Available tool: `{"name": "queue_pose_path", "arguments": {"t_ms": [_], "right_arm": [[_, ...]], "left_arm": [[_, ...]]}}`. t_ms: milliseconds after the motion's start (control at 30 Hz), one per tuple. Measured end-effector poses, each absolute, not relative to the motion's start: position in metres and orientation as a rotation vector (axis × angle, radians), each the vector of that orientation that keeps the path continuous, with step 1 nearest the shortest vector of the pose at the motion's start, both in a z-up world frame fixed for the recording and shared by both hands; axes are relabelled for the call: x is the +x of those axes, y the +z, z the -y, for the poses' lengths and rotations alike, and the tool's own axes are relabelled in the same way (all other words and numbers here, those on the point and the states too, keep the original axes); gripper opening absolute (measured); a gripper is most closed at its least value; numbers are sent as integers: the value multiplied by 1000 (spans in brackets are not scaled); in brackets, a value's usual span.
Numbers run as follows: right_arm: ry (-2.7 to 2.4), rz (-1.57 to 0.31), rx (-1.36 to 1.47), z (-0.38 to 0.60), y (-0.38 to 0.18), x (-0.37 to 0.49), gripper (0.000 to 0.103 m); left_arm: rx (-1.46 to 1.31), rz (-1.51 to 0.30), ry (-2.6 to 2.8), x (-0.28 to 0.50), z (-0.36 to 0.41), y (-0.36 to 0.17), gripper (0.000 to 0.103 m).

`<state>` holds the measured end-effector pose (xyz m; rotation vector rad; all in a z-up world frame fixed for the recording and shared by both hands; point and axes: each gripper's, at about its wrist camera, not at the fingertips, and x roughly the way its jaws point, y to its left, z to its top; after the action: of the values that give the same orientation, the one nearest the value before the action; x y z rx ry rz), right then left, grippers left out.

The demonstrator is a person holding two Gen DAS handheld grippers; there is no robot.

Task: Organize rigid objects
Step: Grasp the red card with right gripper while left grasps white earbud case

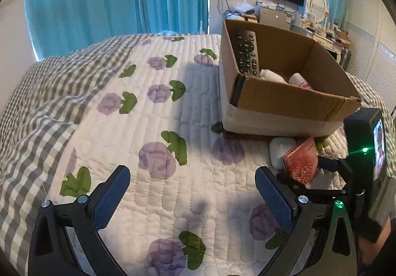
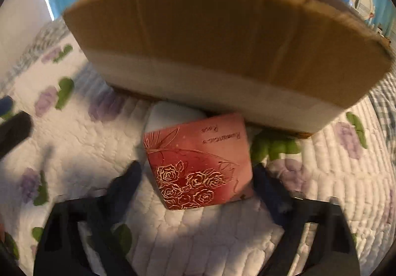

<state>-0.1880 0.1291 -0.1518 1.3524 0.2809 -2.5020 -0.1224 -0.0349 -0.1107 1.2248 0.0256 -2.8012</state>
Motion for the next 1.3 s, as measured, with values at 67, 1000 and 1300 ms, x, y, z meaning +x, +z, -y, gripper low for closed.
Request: {"name": "queue_pose_path", "arguments": {"t_ms": [67, 1000, 1300], "right_arm": [[-2493, -242, 1354, -134, -147, -184, 74], [-2669, -38, 1286, -221, -94, -163, 10], [-2695, -67, 1302, -216, -107, -171, 10]], "left_arm": [[1212, 3, -2801, -120, 31, -109, 102], [1375, 72, -2872, -184, -61, -146, 98], [1407, 71, -2861, -201, -70, -168, 62]]}}
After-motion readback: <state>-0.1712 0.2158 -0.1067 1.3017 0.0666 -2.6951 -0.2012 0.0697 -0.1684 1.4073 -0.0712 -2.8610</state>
